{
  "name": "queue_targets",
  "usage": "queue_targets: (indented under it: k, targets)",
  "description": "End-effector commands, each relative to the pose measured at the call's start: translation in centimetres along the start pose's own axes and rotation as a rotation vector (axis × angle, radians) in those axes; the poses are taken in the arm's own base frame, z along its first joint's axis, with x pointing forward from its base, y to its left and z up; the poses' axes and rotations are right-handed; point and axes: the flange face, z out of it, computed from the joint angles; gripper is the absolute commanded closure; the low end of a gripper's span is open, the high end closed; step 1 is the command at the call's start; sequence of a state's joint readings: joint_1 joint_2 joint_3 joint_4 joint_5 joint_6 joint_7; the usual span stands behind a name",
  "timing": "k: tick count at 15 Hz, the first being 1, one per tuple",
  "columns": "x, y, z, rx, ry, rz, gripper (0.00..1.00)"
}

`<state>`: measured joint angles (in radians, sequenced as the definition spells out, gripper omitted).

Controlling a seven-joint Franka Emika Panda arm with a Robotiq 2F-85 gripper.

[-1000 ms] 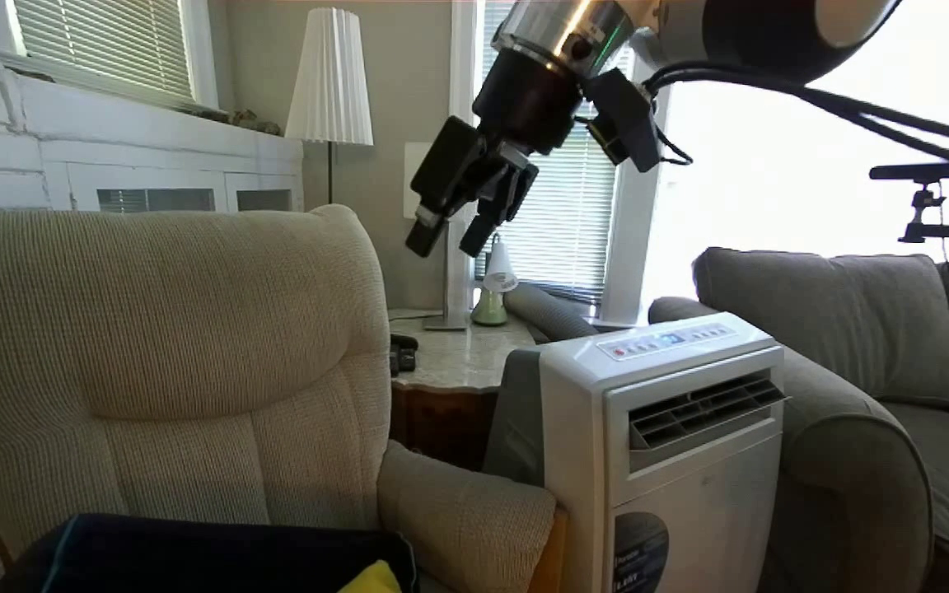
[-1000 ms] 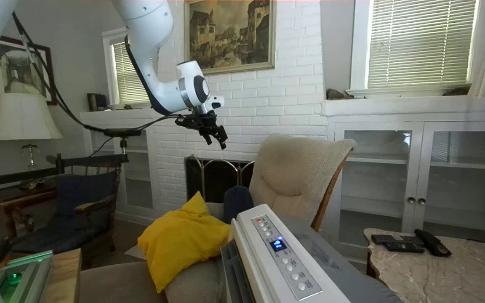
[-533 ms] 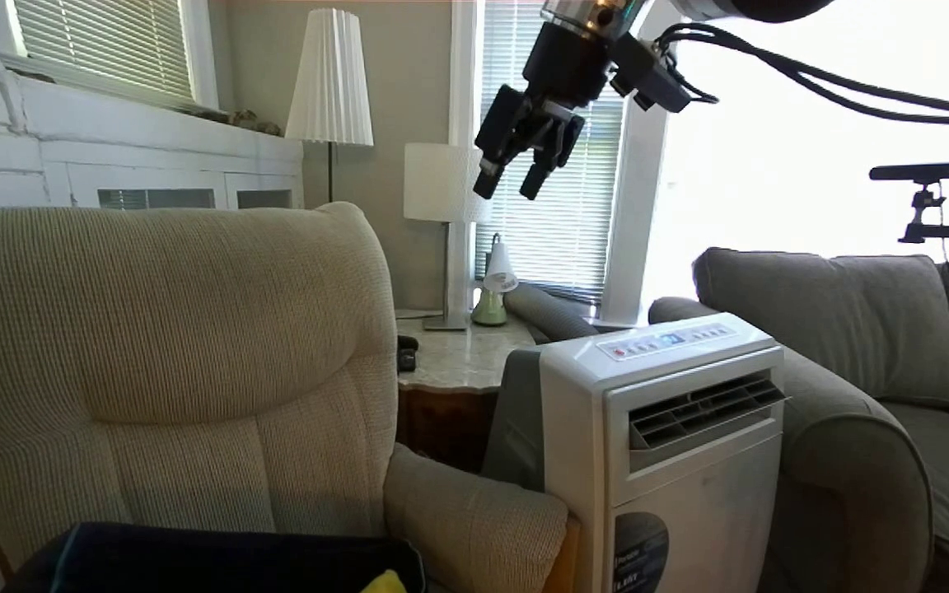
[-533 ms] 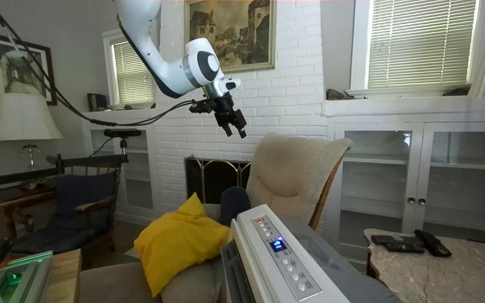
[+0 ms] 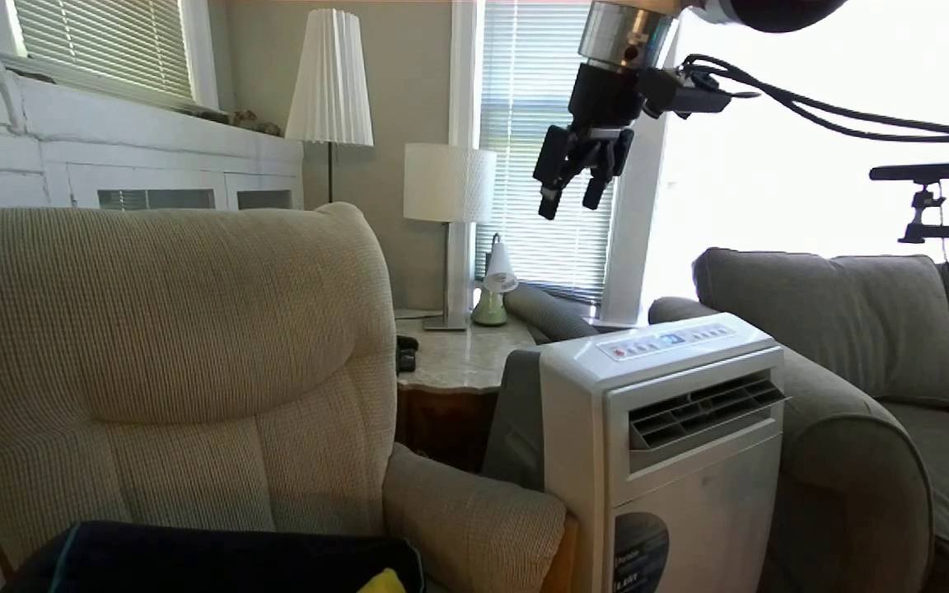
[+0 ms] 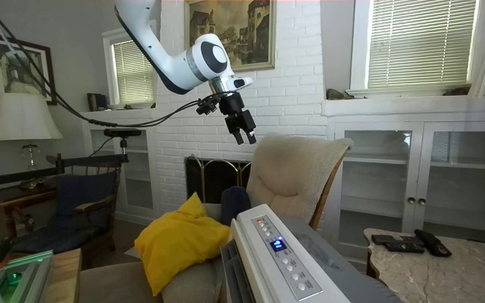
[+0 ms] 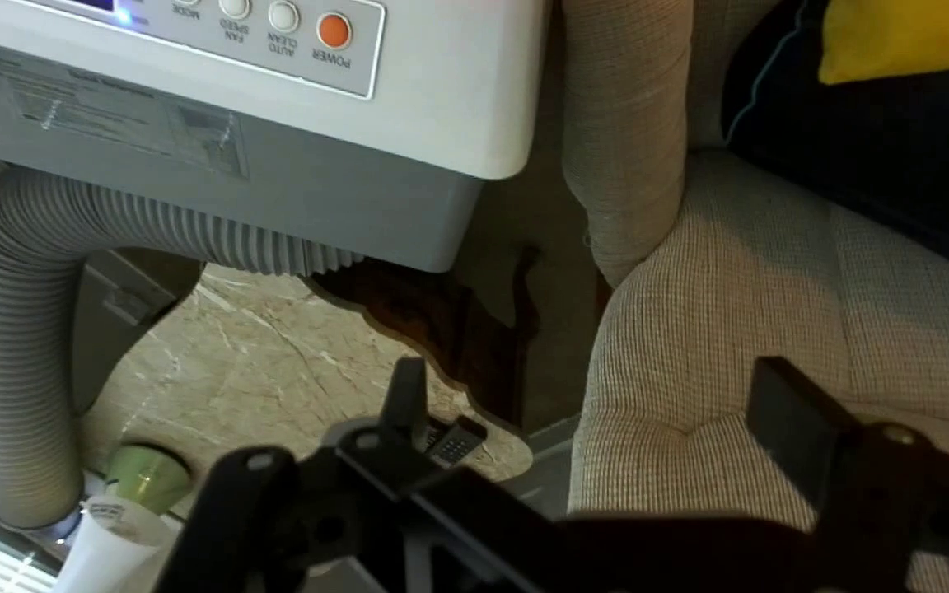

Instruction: Move the yellow cushion to the chair on the left then press a button to switch the aircon off

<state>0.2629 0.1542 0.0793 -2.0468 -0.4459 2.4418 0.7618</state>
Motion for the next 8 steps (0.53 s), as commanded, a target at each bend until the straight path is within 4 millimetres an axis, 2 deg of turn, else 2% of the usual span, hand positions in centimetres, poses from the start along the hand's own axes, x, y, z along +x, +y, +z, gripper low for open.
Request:
queue_targets:
  k: [1,7,8]
  targets:
    - [-1.5,1.9,0.2,-0.016,-0.032,0.067,0.00]
    - [-2.8,6.0,3.6,-0.045,-0.064,0.172,0.00]
    - [-1.8,4.7,3.5,-0.056,-0.072,0.123,0.00]
